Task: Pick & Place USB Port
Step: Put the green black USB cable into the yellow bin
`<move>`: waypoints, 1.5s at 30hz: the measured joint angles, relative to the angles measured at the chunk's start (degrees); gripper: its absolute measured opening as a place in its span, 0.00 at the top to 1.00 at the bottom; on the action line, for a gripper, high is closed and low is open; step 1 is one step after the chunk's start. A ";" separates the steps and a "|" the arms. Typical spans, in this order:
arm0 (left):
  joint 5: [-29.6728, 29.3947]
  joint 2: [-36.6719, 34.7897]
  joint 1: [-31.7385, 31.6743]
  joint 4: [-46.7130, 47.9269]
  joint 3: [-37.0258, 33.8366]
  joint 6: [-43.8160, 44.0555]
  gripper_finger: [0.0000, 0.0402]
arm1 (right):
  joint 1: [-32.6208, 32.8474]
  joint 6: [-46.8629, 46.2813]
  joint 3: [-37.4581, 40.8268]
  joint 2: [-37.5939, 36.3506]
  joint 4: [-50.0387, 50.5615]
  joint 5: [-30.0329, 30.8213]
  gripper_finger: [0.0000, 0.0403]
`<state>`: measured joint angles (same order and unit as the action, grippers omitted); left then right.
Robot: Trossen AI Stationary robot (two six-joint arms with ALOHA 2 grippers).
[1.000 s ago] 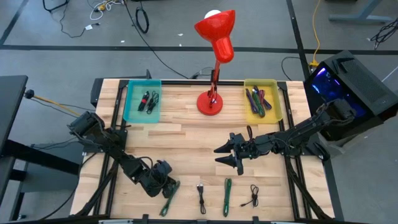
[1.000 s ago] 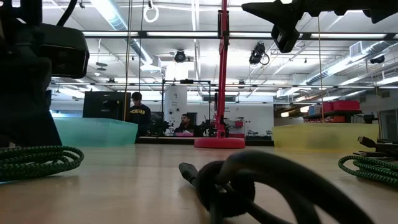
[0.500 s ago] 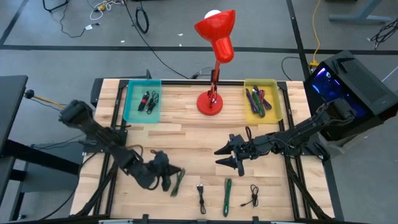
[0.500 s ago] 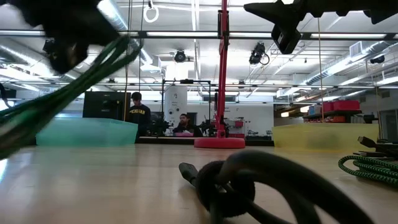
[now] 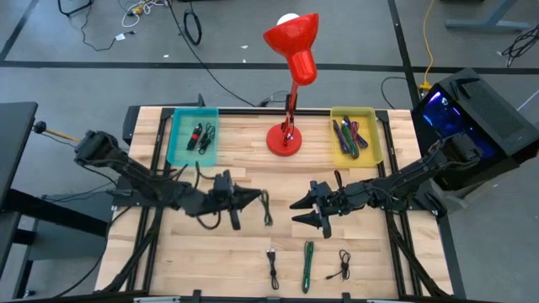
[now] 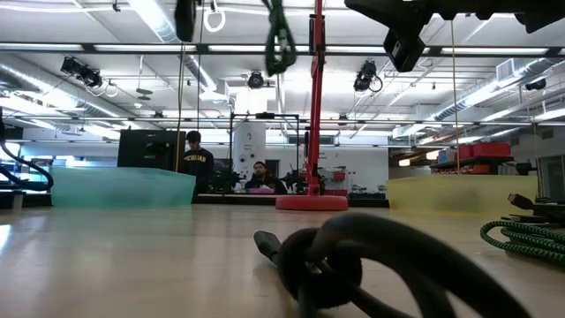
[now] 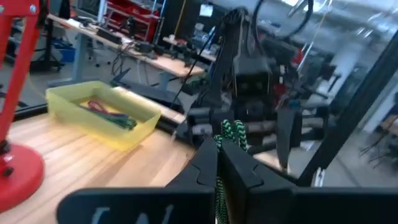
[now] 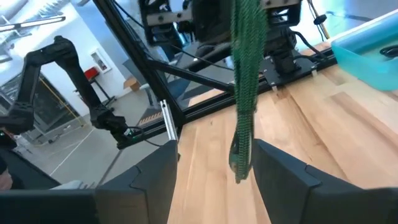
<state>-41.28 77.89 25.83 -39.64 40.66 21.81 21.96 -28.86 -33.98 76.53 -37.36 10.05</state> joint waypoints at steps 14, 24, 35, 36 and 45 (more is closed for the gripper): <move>9.78 7.78 -6.73 -10.88 1.64 1.53 0.99 | 0.02 3.89 0.00 0.00 -0.27 5.06 0.49; 16.60 14.95 -9.48 -5.36 12.90 0.30 0.99 | -0.20 6.07 -1.66 5.07 -2.70 5.58 0.49; 17.04 15.52 -9.54 1.41 15.15 0.47 0.96 | -0.52 4.74 -5.46 5.33 5.10 5.11 0.95; 16.90 15.52 -9.55 1.32 15.15 0.47 0.96 | -0.57 4.68 -5.49 5.31 5.24 5.68 0.95; 20.69 13.22 -9.67 7.28 15.15 -0.56 0.93 | -1.33 4.48 -5.55 2.23 12.85 7.09 0.95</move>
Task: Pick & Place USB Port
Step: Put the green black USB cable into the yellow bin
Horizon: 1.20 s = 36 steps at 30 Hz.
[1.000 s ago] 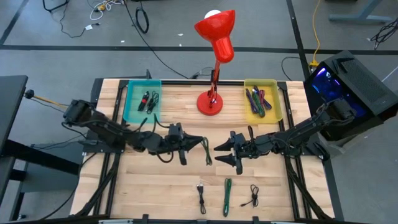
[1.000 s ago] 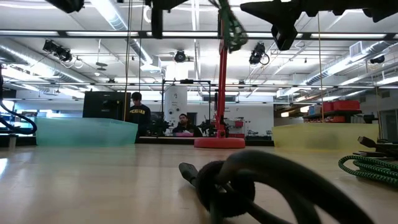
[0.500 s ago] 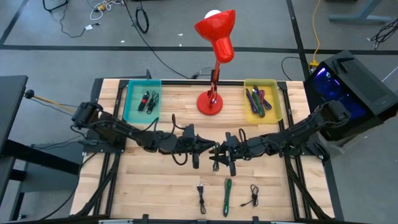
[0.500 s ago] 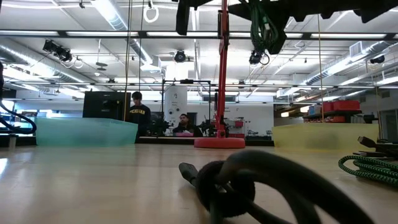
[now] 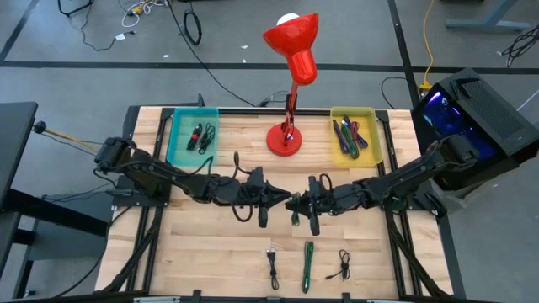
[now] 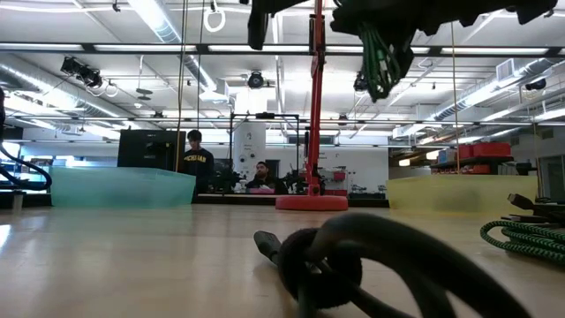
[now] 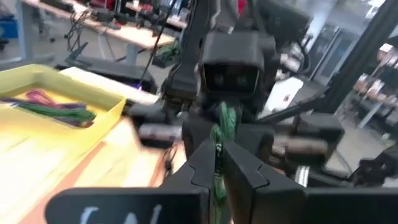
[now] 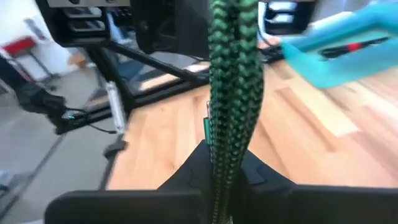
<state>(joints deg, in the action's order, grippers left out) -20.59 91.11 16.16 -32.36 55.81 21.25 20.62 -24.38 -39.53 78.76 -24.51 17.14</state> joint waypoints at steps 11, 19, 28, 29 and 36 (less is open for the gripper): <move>-0.96 -9.25 3.71 24.70 0.00 0.69 0.92 | -0.80 1.27 0.11 -12.68 17.08 11.06 0.95; -9.74 -7.43 13.22 38.47 0.02 8.65 0.92 | -5.07 -3.47 0.11 -26.47 35.22 21.32 0.95; -19.19 -1.52 23.55 38.16 0.02 15.92 0.92 | -13.42 -10.70 0.11 -37.85 50.15 33.07 0.95; -20.10 -0.66 24.37 38.00 0.00 16.86 0.92 | -14.35 -11.75 0.11 -38.62 51.90 34.46 0.95; -23.91 6.49 27.30 33.72 0.00 21.55 0.92 | -20.37 -22.23 0.11 -39.88 62.68 41.44 0.95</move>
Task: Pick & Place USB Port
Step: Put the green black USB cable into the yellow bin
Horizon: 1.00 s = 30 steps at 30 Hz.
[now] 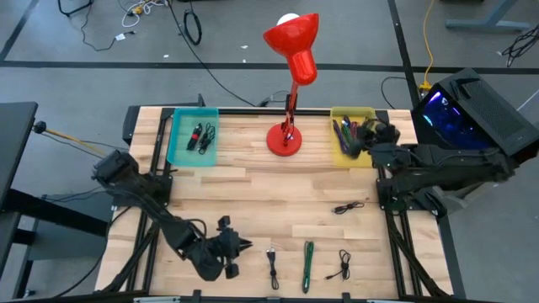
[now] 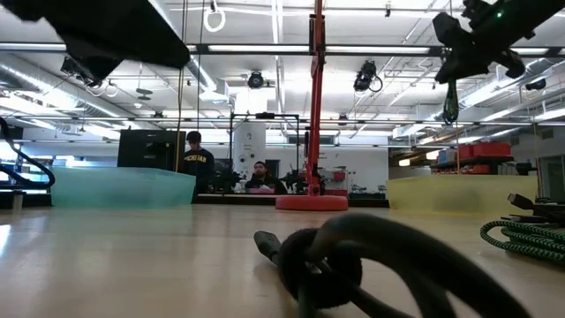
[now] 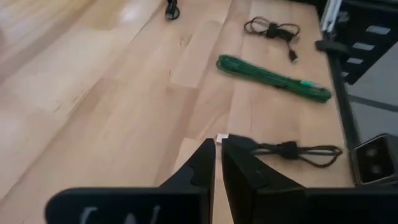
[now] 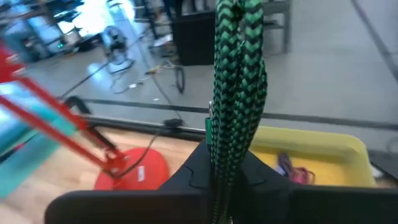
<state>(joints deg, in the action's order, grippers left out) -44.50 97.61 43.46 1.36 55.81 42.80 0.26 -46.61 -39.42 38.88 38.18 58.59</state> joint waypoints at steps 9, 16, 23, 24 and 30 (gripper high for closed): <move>3.92 1.75 -1.73 -3.35 0.00 0.09 0.92 | -7.03 -9.76 0.00 0.24 12.53 -4.04 0.95; 4.17 1.75 -1.77 -5.50 0.00 -1.91 0.92 | -8.73 -9.97 0.00 0.27 14.70 -6.25 0.95; 4.08 1.75 -1.77 -5.68 0.00 -2.06 0.92 | -9.86 -9.94 0.00 0.27 17.39 -7.14 0.93; 4.08 1.75 -1.77 -5.68 0.00 -2.11 0.92 | -10.03 -10.11 0.00 0.27 17.50 -7.31 0.90; 4.06 1.75 -1.77 -5.68 0.00 -2.11 0.92 | -11.46 -9.91 0.00 0.63 18.31 -7.33 0.67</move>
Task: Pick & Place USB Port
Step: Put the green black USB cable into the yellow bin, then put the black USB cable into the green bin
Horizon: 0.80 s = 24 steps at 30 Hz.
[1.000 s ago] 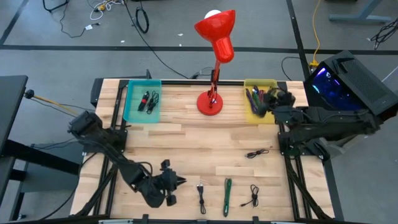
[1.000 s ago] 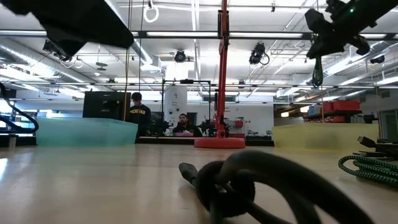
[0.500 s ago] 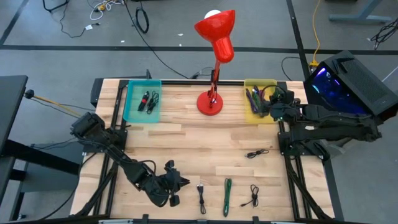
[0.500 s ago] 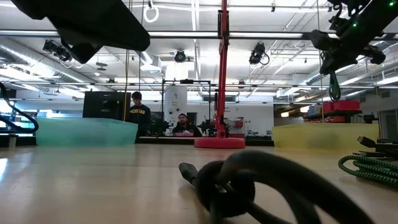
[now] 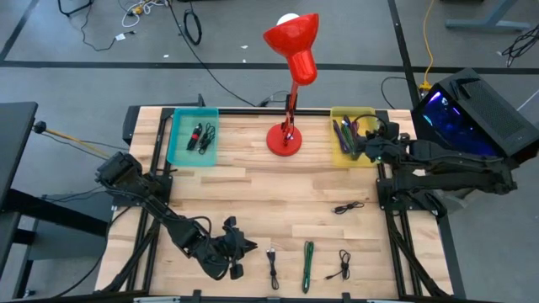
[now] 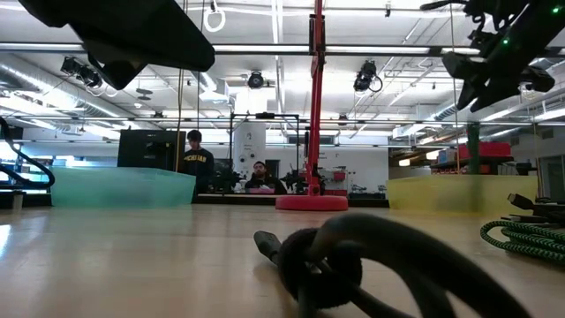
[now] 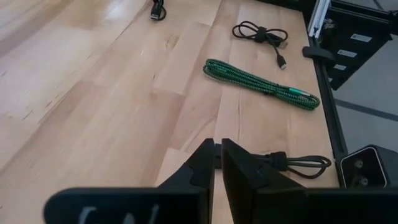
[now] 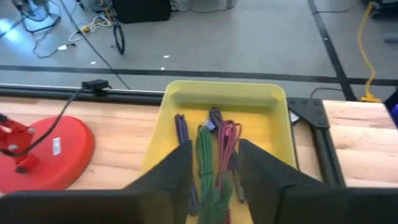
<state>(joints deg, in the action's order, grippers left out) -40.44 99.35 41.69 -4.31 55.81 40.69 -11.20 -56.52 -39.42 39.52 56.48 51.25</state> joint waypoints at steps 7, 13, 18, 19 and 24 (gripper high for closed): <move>0.00 0.00 -0.01 0.02 0.00 0.00 0.92 | -0.29 -0.10 0.00 1.31 0.03 -0.49 0.57; 0.09 0.00 0.00 0.04 0.00 0.02 0.92 | -0.26 0.71 0.00 1.43 -2.02 -3.66 0.60; 0.15 0.00 -0.03 0.04 0.00 0.02 0.92 | 0.88 10.30 0.00 1.68 -9.76 -15.93 0.63; 0.17 0.00 -0.06 0.04 0.00 0.02 0.92 | 1.66 11.51 0.00 1.95 -11.38 -19.76 0.64; 0.17 0.00 -0.08 0.04 0.00 0.06 0.92 | 8.64 13.19 2.60 4.80 -19.94 -35.36 0.66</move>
<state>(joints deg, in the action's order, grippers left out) -40.27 99.35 41.60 -4.27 55.81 40.75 -2.56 -43.33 -36.82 44.31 36.54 15.89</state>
